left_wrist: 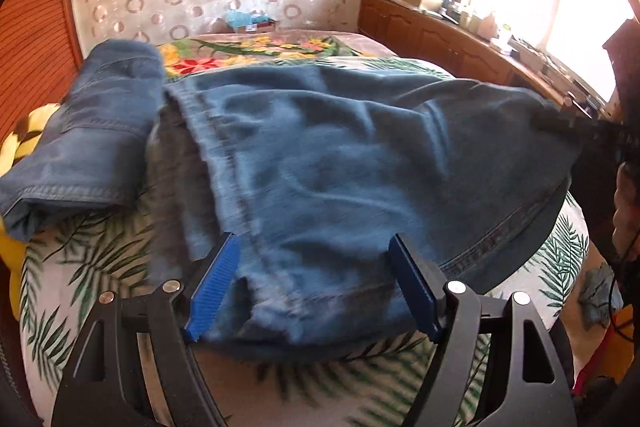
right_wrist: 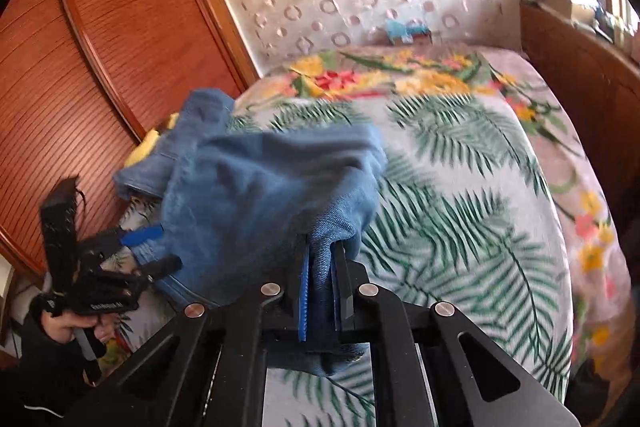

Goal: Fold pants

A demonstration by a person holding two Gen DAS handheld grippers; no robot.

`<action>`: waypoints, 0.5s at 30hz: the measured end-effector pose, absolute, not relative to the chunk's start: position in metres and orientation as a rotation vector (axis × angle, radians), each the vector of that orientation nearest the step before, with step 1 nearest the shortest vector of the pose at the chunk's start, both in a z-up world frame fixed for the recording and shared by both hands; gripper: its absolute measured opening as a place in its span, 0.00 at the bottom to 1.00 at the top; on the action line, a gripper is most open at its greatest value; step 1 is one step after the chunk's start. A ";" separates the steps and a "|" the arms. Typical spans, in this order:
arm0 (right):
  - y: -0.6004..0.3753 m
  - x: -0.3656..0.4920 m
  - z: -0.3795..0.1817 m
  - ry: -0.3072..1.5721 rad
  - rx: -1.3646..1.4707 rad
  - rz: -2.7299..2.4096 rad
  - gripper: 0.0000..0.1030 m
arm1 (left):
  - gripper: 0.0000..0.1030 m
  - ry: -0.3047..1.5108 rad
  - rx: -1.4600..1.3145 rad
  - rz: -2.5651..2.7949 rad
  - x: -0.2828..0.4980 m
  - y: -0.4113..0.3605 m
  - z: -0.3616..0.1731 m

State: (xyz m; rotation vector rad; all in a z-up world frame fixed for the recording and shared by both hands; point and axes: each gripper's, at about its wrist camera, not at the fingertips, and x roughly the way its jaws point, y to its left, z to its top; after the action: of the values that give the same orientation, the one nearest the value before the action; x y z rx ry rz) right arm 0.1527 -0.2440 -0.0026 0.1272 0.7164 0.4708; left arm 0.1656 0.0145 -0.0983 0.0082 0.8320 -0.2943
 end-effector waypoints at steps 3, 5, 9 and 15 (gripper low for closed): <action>-0.230 0.156 0.012 0.678 0.107 0.492 0.08 | 0.75 0.822 -0.007 -0.273 0.158 0.029 -0.095; -0.216 0.160 0.020 0.660 0.091 0.512 0.07 | 0.75 0.813 -0.019 -0.259 0.152 0.040 -0.091; -0.182 0.156 0.032 0.624 0.047 0.575 0.07 | 0.75 0.783 -0.041 -0.226 0.140 0.067 -0.080; -0.120 0.161 0.028 0.613 -0.017 0.689 0.07 | 0.75 0.756 -0.057 -0.158 0.121 0.110 -0.067</action>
State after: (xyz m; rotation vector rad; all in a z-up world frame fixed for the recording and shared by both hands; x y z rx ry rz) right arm 0.1613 -0.1200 0.0282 -0.0167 0.6134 0.6893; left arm 0.1206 0.1102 -0.0672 -0.0572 0.7558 -0.1576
